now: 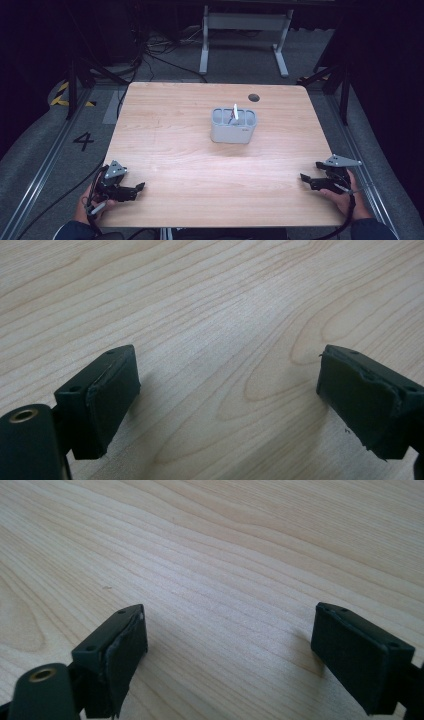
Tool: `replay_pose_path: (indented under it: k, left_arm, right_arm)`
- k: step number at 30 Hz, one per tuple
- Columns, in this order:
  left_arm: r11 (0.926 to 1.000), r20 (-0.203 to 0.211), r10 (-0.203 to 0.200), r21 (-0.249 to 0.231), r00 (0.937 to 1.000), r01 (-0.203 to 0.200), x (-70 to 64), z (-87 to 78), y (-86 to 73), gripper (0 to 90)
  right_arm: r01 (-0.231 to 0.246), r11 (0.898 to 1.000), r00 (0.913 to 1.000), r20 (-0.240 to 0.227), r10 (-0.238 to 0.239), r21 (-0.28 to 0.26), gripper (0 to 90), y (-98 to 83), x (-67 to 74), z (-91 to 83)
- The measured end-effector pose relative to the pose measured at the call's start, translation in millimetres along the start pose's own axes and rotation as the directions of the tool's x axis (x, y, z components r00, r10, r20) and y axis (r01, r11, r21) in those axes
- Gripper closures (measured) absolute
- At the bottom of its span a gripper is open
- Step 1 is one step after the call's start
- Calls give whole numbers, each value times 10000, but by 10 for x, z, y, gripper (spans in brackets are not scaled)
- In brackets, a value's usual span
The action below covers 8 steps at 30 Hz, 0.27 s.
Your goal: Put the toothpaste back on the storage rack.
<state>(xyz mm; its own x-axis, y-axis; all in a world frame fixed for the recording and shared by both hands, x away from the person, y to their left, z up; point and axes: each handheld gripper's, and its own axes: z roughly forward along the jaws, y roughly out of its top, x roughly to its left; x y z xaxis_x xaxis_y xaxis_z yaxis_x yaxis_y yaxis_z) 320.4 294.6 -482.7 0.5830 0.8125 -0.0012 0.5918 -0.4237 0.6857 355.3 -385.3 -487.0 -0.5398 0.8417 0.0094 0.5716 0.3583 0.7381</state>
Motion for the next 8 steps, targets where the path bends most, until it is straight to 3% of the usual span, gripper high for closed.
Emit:
replay_pose_path:
  k: [8]
  left_arm:
    - [10000, -35, -32, 61, 10000, 32, 2, 13, 11, 75]
  right_arm:
    - [8, 10000, 10000, 1, -8, 11, 150, 0, 0, -1]
